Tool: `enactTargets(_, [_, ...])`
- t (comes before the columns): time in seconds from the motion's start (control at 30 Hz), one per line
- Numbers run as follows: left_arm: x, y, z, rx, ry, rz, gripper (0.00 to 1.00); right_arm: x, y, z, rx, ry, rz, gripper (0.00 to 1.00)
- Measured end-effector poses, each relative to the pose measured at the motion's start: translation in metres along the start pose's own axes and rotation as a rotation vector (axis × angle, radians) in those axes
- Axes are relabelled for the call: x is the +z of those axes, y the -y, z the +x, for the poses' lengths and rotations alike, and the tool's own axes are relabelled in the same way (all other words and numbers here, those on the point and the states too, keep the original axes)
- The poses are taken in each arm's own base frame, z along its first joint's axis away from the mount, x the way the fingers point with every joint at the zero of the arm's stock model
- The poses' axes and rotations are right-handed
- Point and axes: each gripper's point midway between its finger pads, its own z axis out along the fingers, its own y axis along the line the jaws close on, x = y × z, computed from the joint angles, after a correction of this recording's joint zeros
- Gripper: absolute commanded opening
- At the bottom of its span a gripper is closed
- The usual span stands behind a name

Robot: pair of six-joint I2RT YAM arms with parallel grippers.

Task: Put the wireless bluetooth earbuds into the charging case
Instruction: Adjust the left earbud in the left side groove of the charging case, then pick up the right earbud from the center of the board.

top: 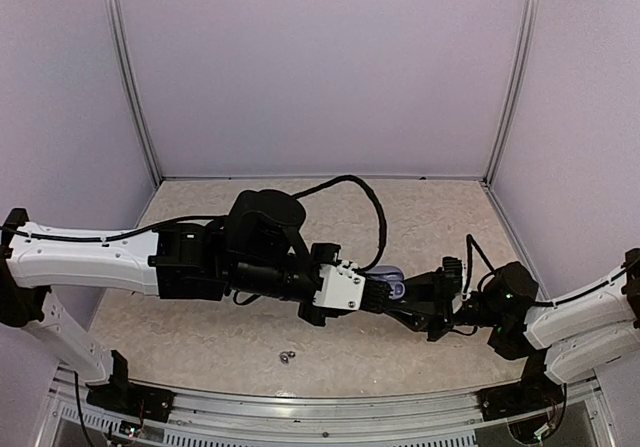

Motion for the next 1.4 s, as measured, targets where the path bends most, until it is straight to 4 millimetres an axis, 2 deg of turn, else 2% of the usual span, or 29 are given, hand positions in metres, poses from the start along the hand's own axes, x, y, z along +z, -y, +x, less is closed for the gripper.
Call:
enactTargets(1.13, [-0.009, -0.0052, -0.0053, -0.14, 0.112, 0.077, 0.12, -0.0016, -0.0051, -0.0049, -0.021, 0.003, -0.023, 0.0])
enactTargets(1.4, [0.0003, 0.0006, 0.0033, -0.191, 0.097, 0.105, 0.11, -0.0018, -0.0059, 0.0013, -0.026, -0.03, -0.017, 0.0])
